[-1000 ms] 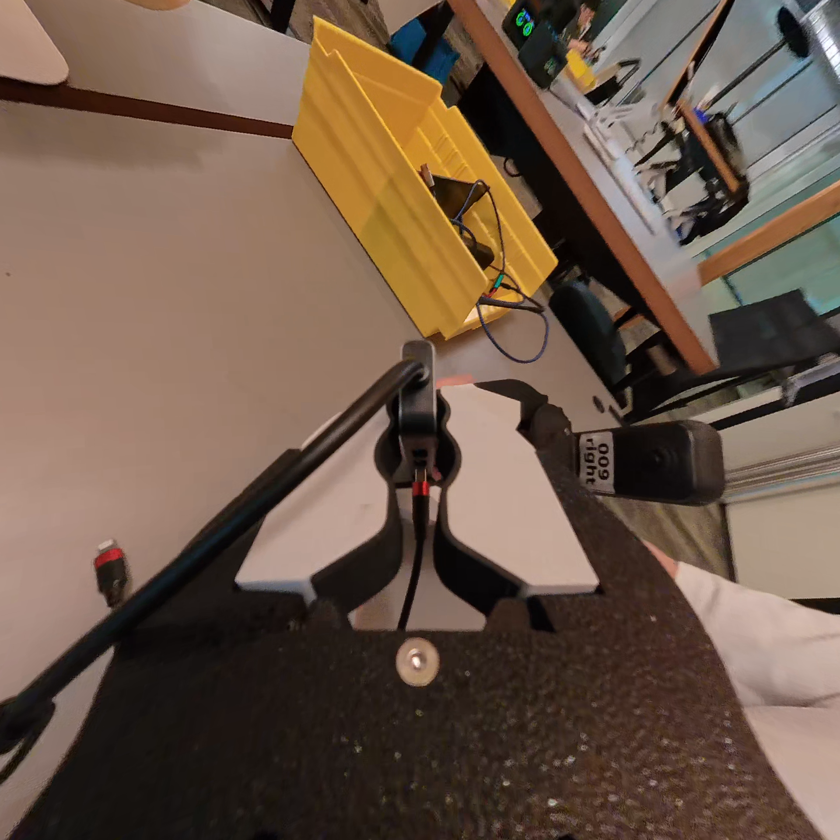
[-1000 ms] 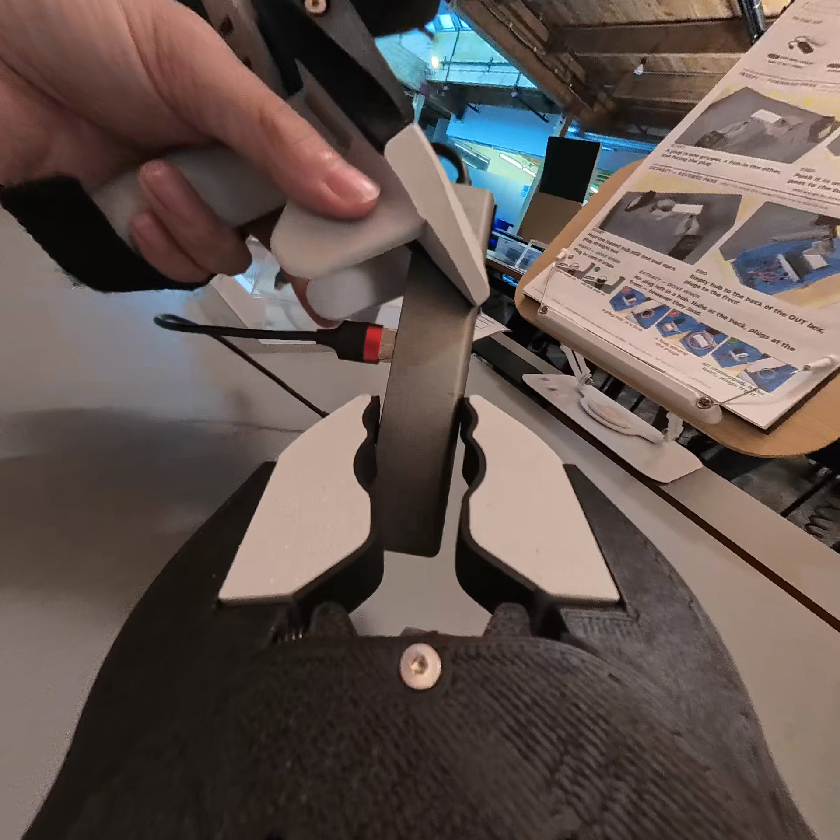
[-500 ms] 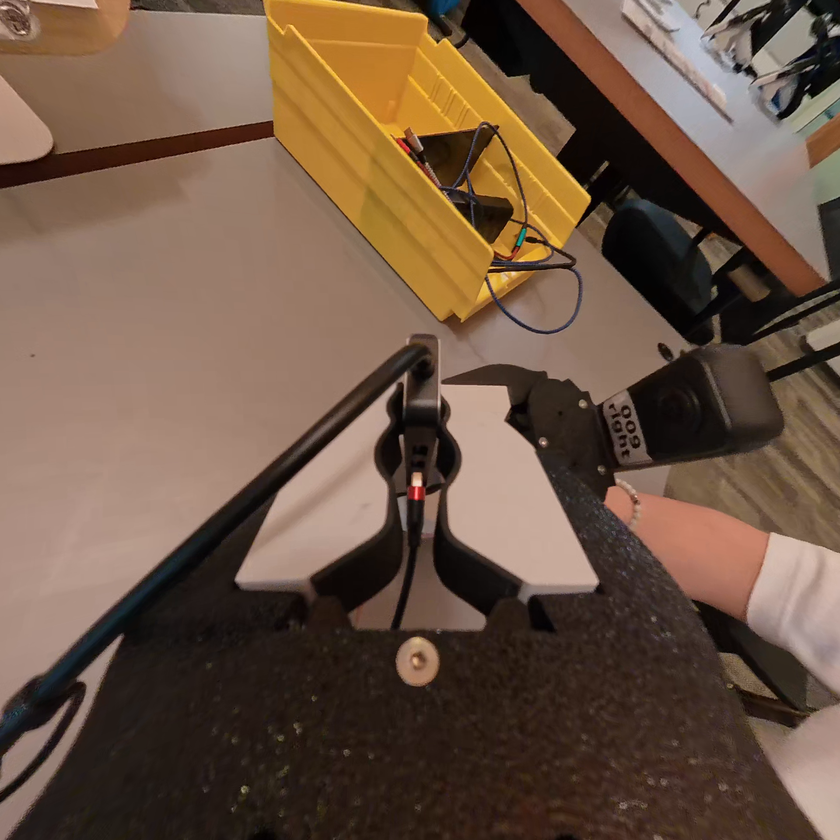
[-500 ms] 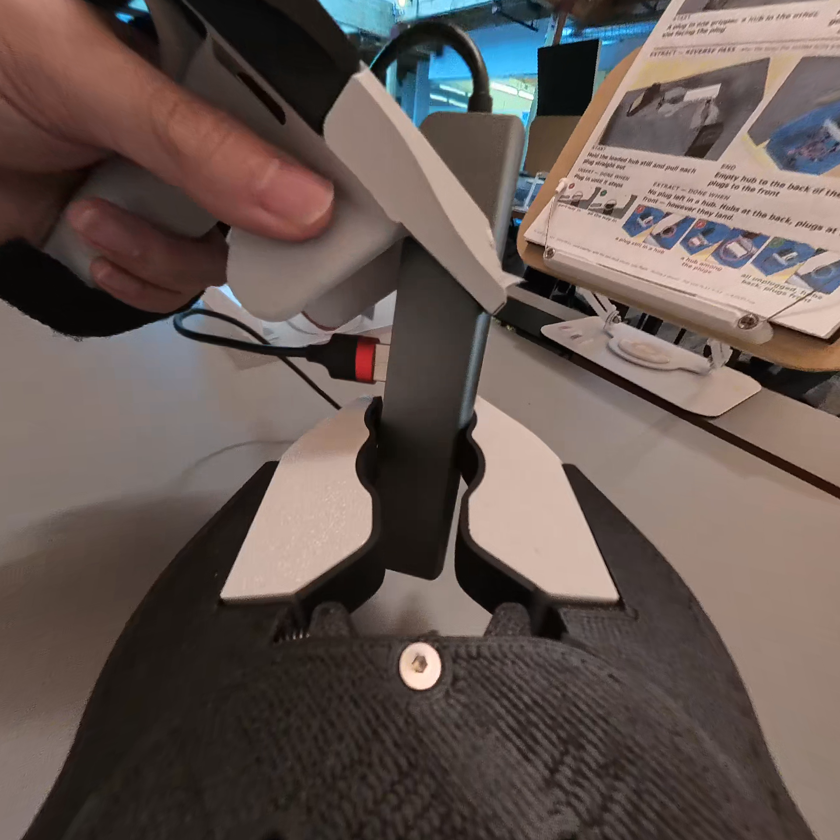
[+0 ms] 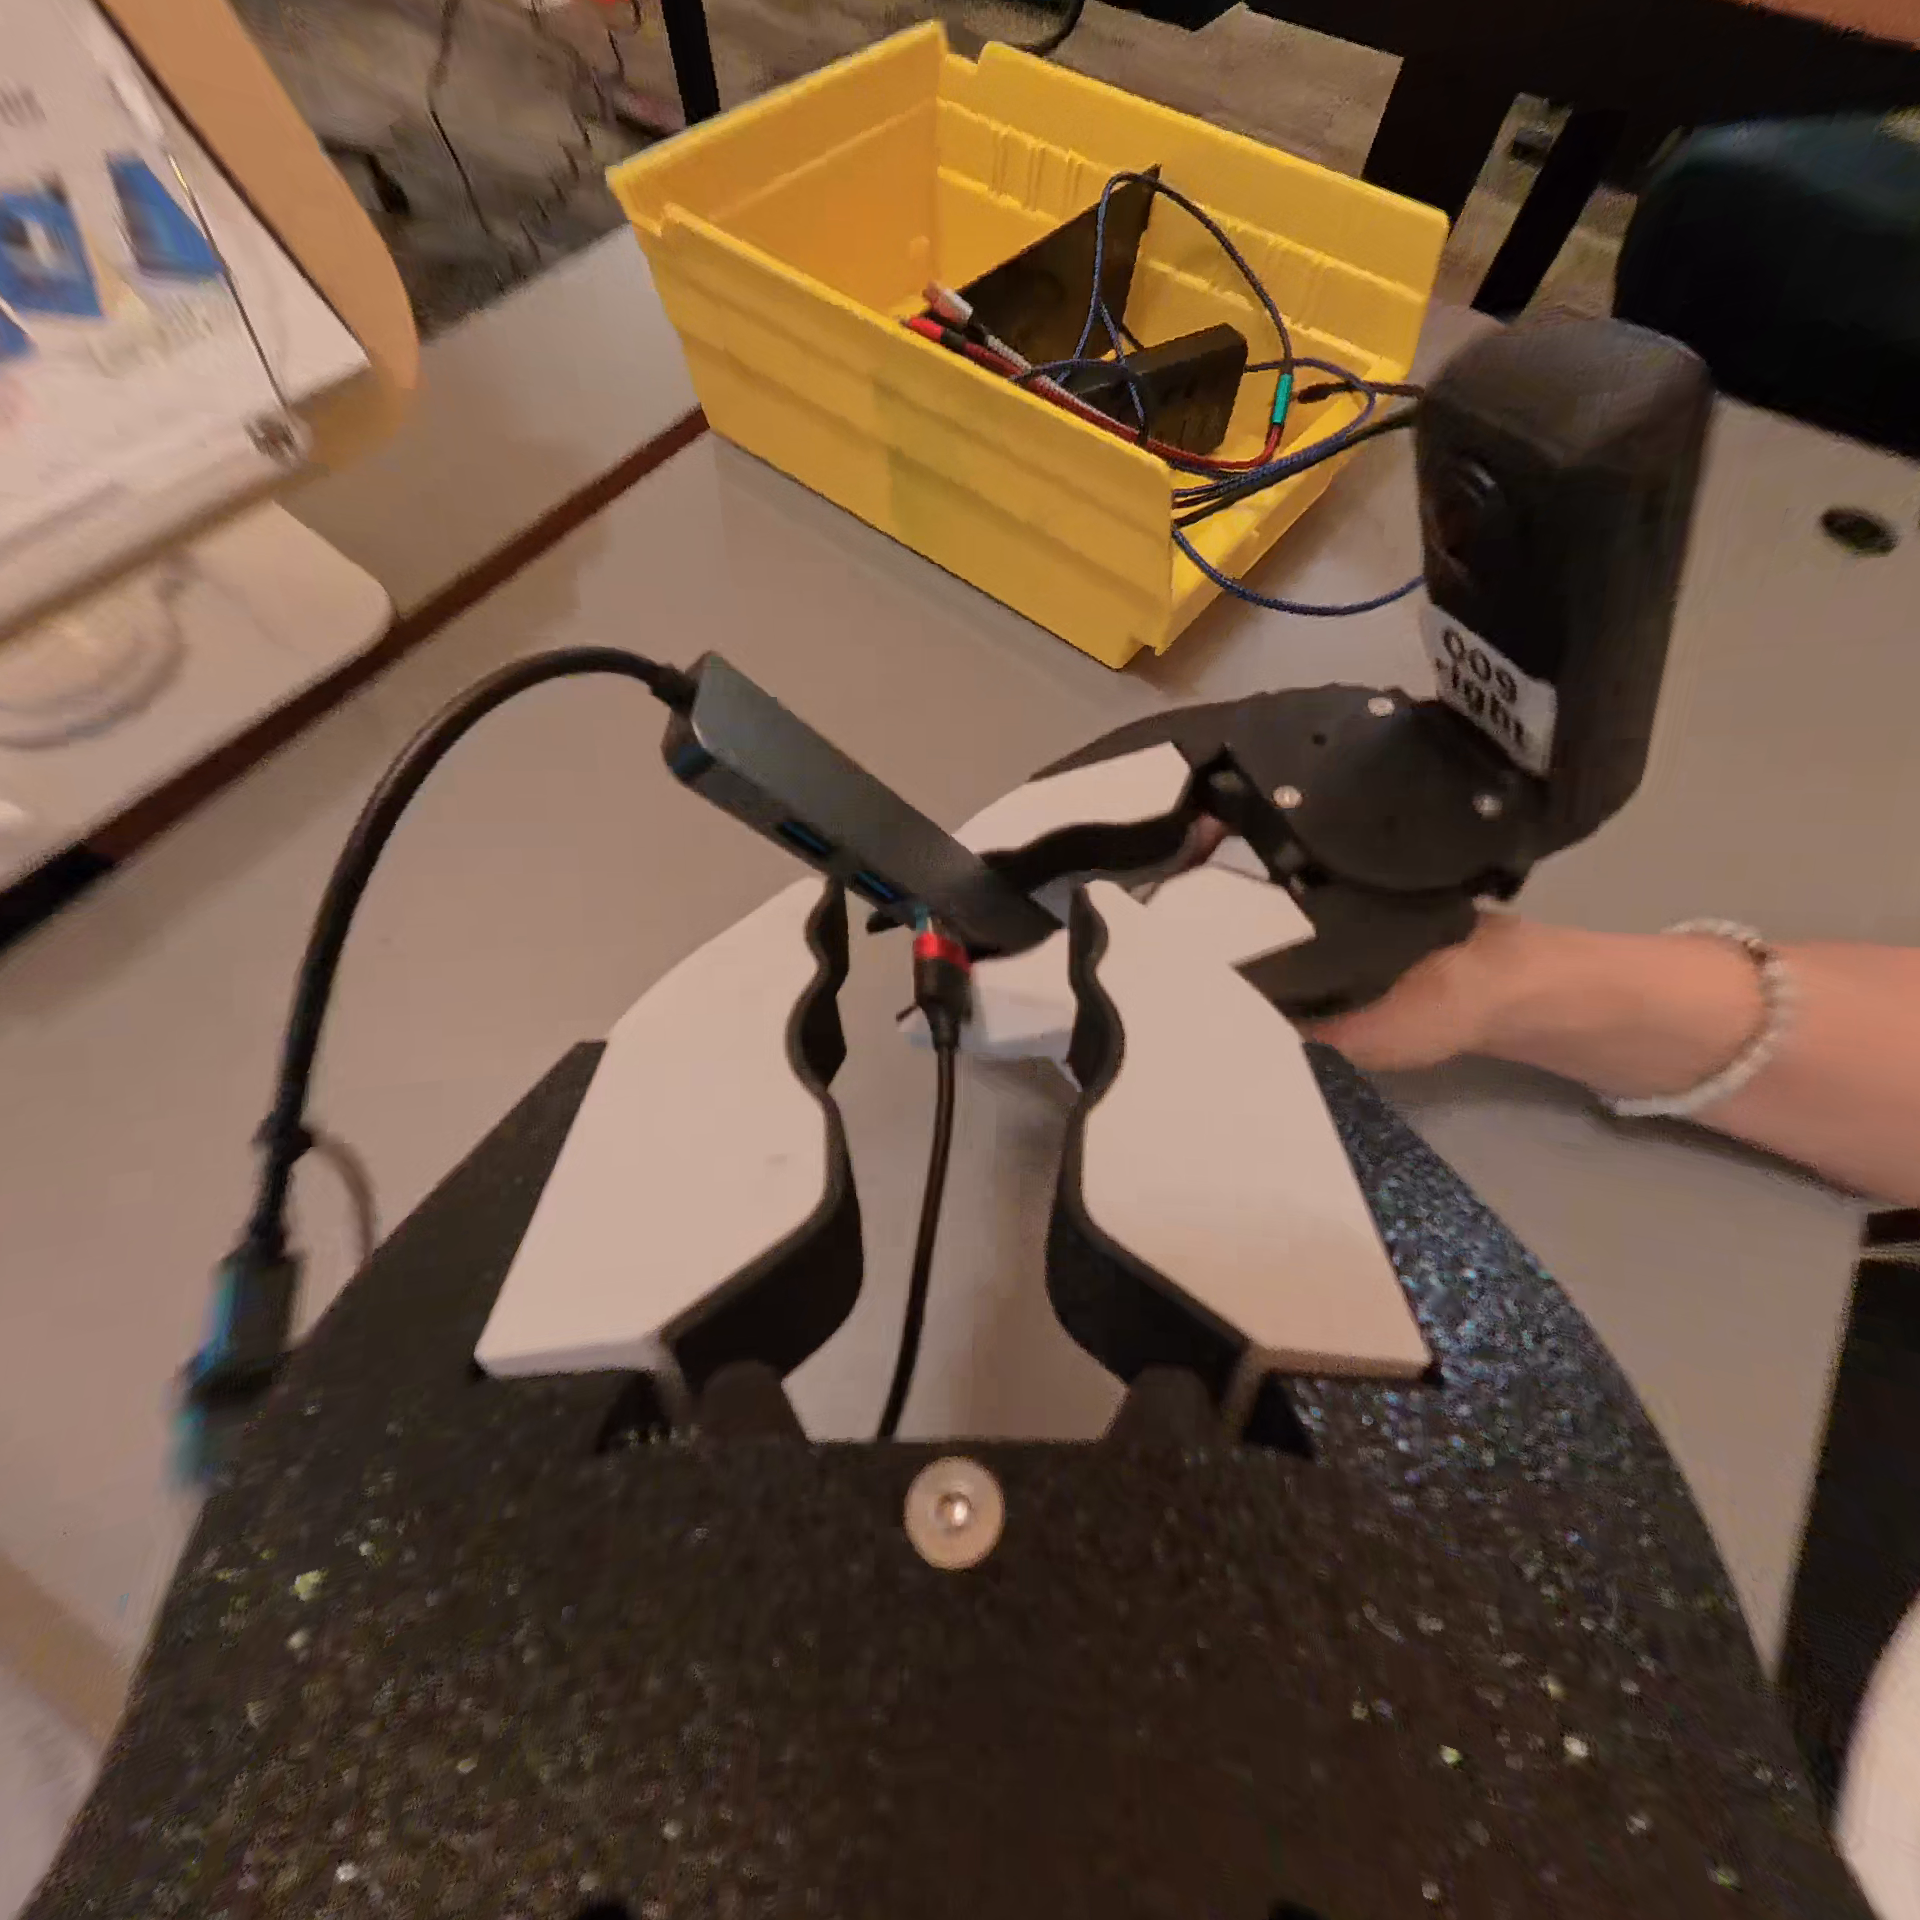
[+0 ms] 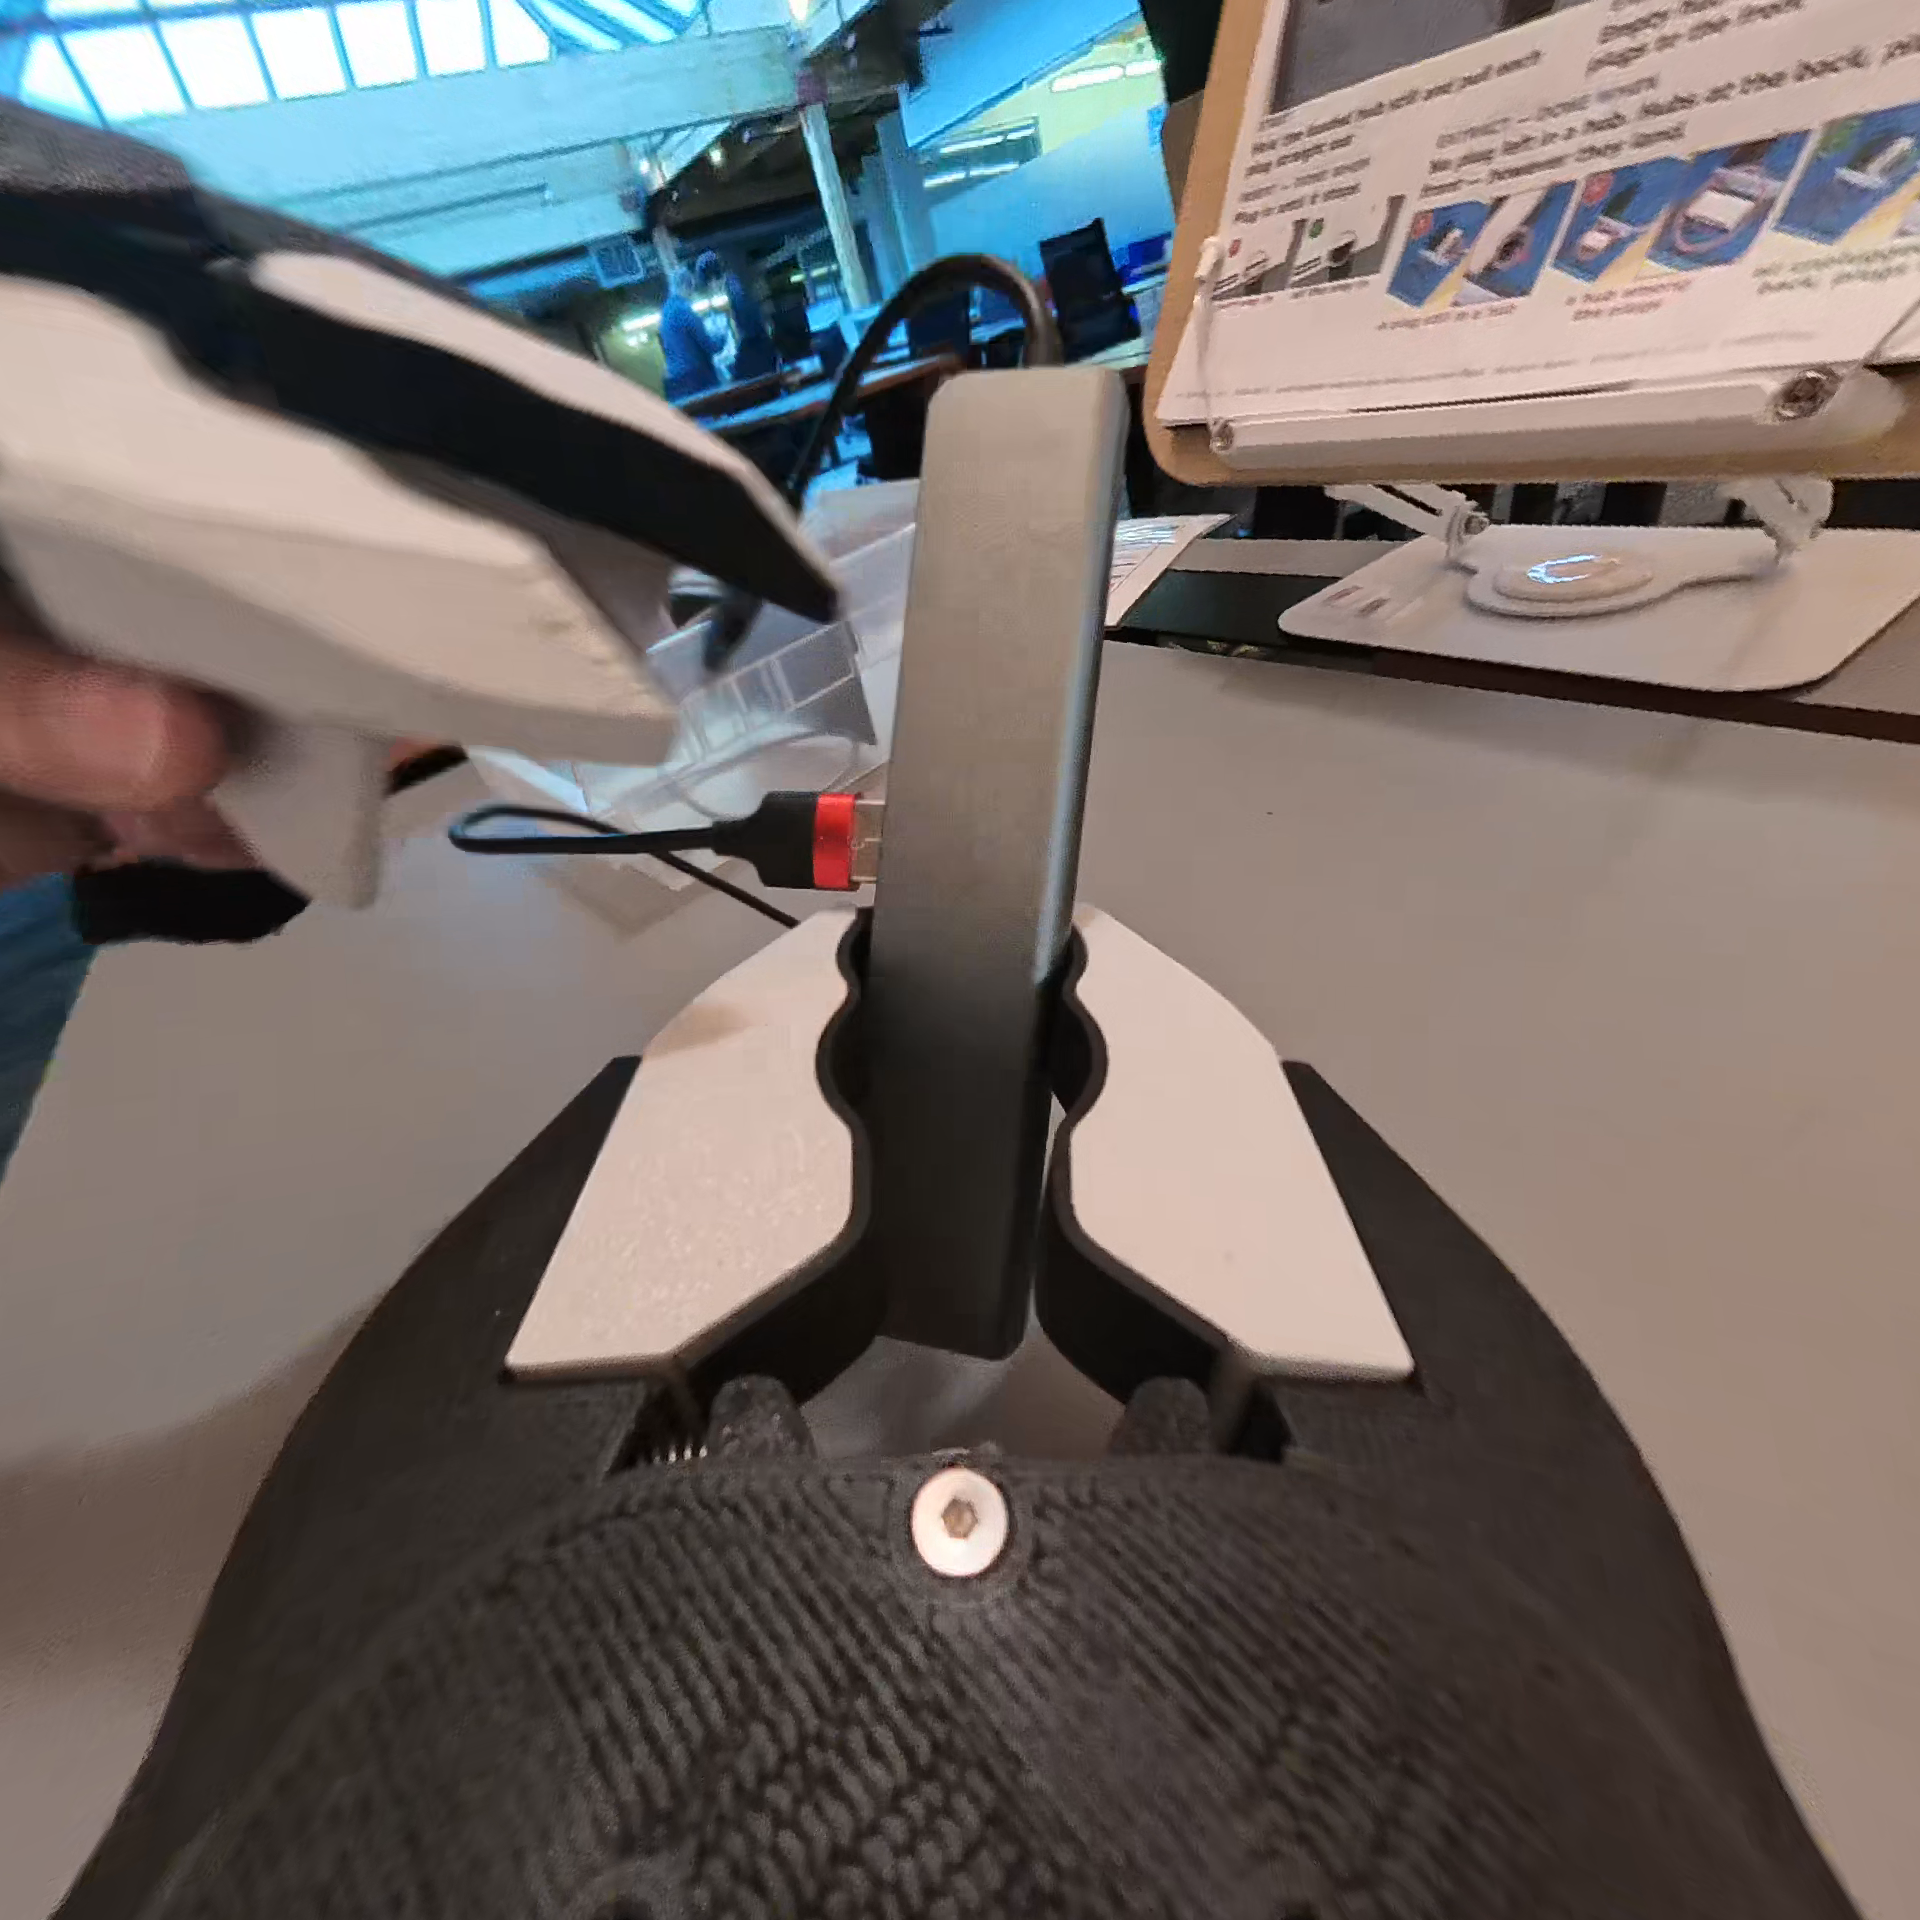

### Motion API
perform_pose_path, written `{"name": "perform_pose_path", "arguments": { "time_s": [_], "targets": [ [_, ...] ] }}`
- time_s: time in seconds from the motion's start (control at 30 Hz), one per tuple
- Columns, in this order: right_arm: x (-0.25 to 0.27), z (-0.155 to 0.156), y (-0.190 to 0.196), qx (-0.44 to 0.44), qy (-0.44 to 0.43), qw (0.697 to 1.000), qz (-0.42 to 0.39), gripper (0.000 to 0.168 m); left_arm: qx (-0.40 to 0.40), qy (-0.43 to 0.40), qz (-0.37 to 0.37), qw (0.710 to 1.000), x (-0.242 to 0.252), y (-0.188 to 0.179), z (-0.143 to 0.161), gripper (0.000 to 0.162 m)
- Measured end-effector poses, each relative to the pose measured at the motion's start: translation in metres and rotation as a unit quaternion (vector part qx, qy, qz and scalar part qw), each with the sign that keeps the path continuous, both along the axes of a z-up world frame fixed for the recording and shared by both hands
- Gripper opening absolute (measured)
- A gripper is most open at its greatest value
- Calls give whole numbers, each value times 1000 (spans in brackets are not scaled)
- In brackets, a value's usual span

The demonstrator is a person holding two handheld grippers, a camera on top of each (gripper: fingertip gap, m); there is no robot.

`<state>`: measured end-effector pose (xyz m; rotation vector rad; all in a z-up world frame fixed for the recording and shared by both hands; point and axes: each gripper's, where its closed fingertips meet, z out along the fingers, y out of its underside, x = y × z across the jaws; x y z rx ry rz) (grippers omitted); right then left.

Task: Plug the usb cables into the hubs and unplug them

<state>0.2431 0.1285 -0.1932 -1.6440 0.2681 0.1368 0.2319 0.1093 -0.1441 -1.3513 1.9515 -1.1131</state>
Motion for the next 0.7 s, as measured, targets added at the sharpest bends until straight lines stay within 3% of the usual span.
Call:
{"name": "perform_pose_path", "arguments": {
  "time_s": [0.23,0.4,0.47,0.57,0.7],
  "targets": [
    [12,5,-6,36,44,998,-12,31,129,-167,24,977,-27,-8,13,32],
    [10,6,-6,38,42,998,-4,31,343,-181,2,922,-27,6,-3,25],
    [9,6,-5,39,39,998,-3,31,393,-199,0,898,-24,7,0,14],
    [7,8,-5,46,39,998,6,31,421,-195,-17,885,-19,5,-8,11],
    [3,10,-6,55,42,997,22,31,410,-194,-12,891,-14,6,-13,12]
  ]
}}
